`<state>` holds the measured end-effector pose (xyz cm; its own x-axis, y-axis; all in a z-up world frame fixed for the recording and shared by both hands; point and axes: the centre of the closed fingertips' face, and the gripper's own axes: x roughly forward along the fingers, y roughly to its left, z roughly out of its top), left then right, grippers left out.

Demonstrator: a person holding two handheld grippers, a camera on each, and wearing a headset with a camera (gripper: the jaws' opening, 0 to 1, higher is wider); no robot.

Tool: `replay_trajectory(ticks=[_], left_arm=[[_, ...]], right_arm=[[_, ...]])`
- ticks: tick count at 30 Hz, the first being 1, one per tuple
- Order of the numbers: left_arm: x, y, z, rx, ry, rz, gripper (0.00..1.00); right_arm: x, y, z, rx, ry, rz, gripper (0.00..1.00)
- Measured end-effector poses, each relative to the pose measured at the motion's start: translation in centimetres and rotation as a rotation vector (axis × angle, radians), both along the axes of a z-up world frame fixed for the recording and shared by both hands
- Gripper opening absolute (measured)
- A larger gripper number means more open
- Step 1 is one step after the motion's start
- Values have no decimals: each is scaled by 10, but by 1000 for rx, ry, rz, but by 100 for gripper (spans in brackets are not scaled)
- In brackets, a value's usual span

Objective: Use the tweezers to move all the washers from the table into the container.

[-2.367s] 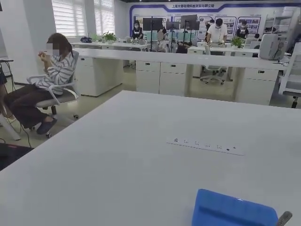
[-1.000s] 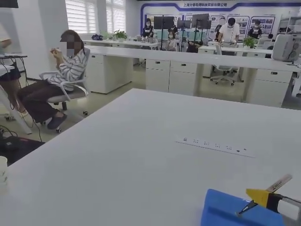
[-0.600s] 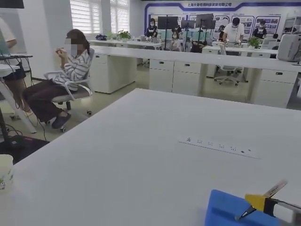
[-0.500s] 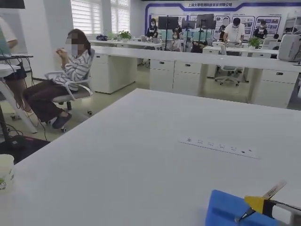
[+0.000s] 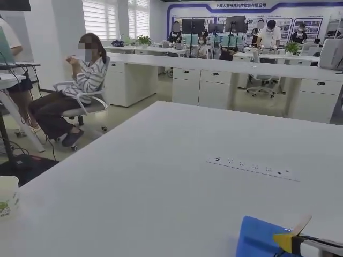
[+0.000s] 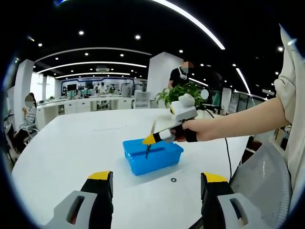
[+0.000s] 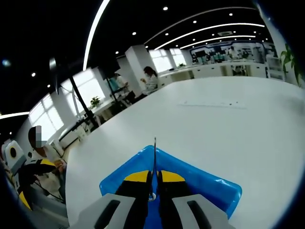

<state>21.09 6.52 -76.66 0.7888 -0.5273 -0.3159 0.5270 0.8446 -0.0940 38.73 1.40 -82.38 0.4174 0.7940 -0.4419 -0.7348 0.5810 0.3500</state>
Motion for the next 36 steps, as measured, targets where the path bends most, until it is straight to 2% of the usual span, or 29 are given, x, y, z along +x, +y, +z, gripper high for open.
replay_trajectory(ticks=[6, 10, 15, 26, 36], left_arm=[[0, 0, -1, 4, 3, 0, 76], [0, 0, -1, 8, 4, -2, 76], [0, 0, -2, 9, 5, -4, 75], [-1, -1, -3, 17, 10, -11, 75], [-2, -2, -4, 21, 13, -17, 75]], right_arm=[[0, 2, -3, -30, -18, 13, 3], [-2, 3, -4, -70, -50, 35, 3], [-3, 3, -5, -84, -62, 45, 3], [-5, 5, -6, -141, -138, 119, 4], [-4, 2, 15, -108, -186, 118, 4]])
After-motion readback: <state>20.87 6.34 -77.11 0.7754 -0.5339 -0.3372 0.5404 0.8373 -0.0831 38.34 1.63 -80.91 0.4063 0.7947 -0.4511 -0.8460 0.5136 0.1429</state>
